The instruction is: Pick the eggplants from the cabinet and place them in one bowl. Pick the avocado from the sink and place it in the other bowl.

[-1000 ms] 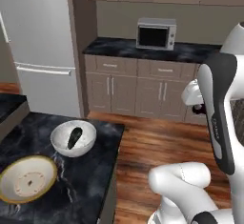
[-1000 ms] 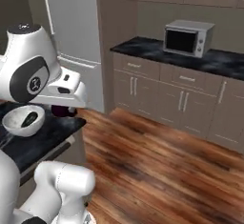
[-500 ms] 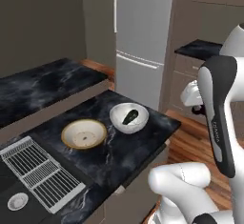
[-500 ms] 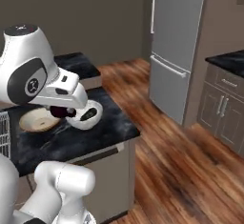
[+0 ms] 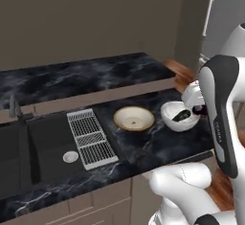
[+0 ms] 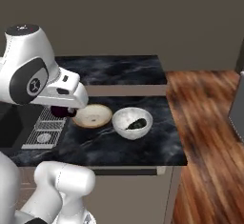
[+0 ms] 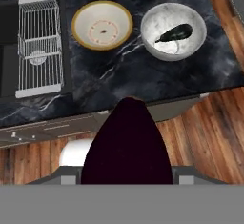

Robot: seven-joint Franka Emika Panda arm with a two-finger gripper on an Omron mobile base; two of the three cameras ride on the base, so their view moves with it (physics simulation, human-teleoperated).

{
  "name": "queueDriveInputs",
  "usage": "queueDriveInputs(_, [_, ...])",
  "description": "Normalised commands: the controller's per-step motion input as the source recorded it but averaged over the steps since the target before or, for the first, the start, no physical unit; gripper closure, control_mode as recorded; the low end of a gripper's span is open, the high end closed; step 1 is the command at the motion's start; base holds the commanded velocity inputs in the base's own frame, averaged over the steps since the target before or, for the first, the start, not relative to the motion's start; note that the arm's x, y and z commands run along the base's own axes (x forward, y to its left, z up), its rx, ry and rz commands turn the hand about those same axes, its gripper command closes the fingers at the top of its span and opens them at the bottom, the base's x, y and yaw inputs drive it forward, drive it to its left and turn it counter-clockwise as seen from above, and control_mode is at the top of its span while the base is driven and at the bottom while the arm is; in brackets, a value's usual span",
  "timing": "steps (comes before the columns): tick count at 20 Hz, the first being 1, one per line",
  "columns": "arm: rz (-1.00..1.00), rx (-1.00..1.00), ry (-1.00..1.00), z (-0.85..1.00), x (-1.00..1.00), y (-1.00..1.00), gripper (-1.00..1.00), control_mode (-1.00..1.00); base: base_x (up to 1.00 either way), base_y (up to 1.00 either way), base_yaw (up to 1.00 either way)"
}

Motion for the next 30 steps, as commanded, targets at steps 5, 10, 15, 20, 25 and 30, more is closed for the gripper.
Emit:
queueDriveInputs(5, [0.00,0.00,0.00,0.00,0.00,0.00,1.00,1.00,0.23,-0.19,0.47])
queueDriveInputs(10, [0.00,0.00,0.00,0.00,0.00,0.00,1.00,1.00,0.21,-0.22,0.16])
queueDriveInputs(15, [0.00,0.00,0.00,0.00,0.00,0.00,1.00,1.00,0.36,-0.62,0.08])
queueDriveInputs(20, [0.00,0.00,0.00,0.00,0.00,0.00,1.00,1.00,0.16,-0.72,0.12])
queueDriveInputs(25, [0.00,0.00,0.00,0.00,0.00,0.00,1.00,1.00,0.33,-0.32,0.03])
queueDriveInputs(30, [0.00,0.00,0.00,0.00,0.00,0.00,1.00,1.00,0.46,-0.01,-0.01])
